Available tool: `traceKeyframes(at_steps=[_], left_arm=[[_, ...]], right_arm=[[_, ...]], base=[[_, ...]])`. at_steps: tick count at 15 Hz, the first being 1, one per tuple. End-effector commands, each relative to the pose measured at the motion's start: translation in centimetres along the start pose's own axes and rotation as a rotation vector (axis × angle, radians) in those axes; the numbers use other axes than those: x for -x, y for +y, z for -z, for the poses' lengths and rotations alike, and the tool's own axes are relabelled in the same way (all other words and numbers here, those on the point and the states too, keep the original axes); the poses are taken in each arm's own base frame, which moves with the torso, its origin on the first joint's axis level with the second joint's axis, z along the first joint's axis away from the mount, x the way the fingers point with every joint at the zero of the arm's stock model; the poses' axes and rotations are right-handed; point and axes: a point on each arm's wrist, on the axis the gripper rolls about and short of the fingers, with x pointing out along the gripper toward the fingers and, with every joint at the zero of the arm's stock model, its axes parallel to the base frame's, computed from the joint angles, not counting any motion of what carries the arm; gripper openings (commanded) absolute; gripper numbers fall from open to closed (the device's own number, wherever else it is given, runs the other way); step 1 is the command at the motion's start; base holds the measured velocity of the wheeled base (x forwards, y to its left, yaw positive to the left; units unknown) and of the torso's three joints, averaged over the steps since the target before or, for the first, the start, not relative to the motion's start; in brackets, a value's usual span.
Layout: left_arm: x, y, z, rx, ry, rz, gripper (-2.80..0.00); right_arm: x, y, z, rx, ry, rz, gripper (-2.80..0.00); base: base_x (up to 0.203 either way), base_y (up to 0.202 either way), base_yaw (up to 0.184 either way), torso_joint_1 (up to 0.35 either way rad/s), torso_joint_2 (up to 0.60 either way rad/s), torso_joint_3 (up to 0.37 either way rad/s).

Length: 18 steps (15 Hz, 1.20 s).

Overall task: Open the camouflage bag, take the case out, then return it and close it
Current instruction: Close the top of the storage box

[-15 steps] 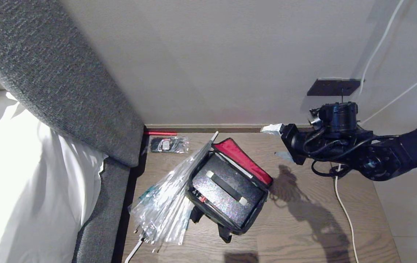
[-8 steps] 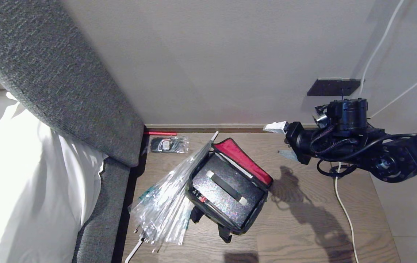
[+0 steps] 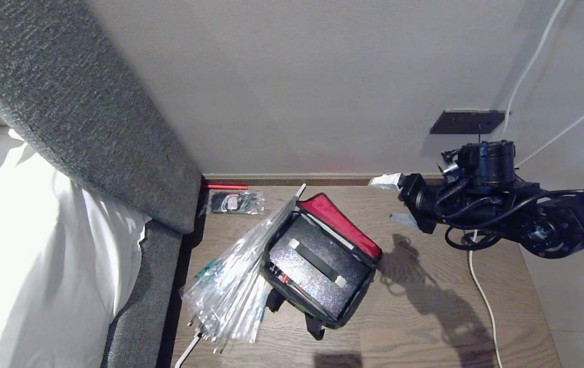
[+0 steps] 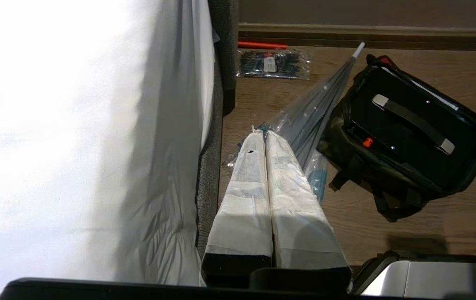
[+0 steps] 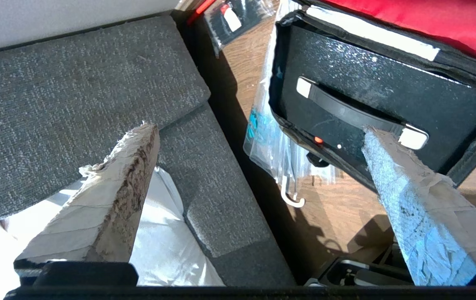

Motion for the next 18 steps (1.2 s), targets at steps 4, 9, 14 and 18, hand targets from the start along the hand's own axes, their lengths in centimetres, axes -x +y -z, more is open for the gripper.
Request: traceKeyframes(at_steps=[4, 9, 14, 18], left_arm=[[0.0, 0.01, 0.0, 0.0, 0.0, -0.004, -2.8], [-0.01, 0.0, 0.03, 0.0, 0.0, -0.004, -2.8], [-0.01, 0.01, 0.01, 0.0, -0.001, -0.002, -2.8], [-0.01, 0.01, 0.01, 0.0, -0.001, -0.002, -2.8]], right_arm=[[-0.01, 0.03, -0.02, -0.007, -0.003, -0.002, 0.0], [-0.11, 0.0, 0.1, -0.006, 0.002, -0.001, 0.0], [-0.17, -0.21, 0.24, -0.009, 0.005, 0.006, 0.0], [0.02, -0.32, 0.4, -0.011, 0.009, 0.011, 0.0]], base=[[0.0, 0.0, 0.0, 0.002, 0.0, -0.034], [0.0, 0.0, 0.0, 0.002, 0.0, -0.175], [0.0, 0.0, 0.0, 0.003, 0.0, -0.198], [0.0, 0.0, 0.0, 0.002, 0.0, -0.197]])
